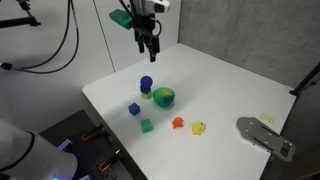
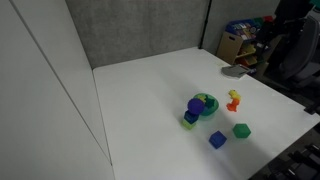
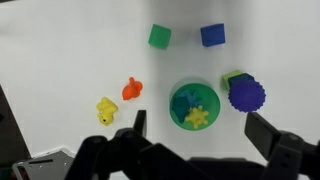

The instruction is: Pick up the orange toy from the green bowl and put it on the table

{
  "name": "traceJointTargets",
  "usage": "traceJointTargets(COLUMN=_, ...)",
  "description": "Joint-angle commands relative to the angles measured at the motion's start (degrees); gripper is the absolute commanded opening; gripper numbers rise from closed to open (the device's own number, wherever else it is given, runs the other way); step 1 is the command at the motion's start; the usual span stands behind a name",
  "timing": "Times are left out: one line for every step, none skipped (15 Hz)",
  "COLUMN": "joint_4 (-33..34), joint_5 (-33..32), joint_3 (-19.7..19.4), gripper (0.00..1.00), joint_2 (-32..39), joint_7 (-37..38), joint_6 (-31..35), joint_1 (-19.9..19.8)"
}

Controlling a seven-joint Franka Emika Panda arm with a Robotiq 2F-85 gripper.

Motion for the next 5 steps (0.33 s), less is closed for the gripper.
traceJointTargets(joint_4=-0.9, joint_5=0.0, joint_3=1.0, gripper=1.0, joint_2=-3.7, joint_7=-3.1, joint_6=-4.2, joint_1=-1.5)
traceJointTargets(joint_4=-0.9, joint_5=-0.3, joint_3=1.0, gripper=1.0, joint_2=-4.0, joint_7=-3.1, joint_6=-4.8, joint_1=-1.7)
traceJointTargets(joint_4=-1.1, joint_5=-0.4, joint_3=1.0, gripper=1.0, joint_2=-4.2, joint_7=-3.8, joint_6=-5.1, joint_1=-1.8)
traceJointTargets(joint_4=-0.1, joint_5=0.2, joint_3=1.3, gripper=1.0, joint_2=-2.9, joint_7=-2.2, joint_6=-4.1, joint_1=-1.8)
traceJointTargets(joint_4=-0.2, joint_5=0.2, joint_3=1.4, gripper=1.0, joint_2=-3.0, joint_7=-2.5, joint_6=-4.4, joint_1=-1.9)
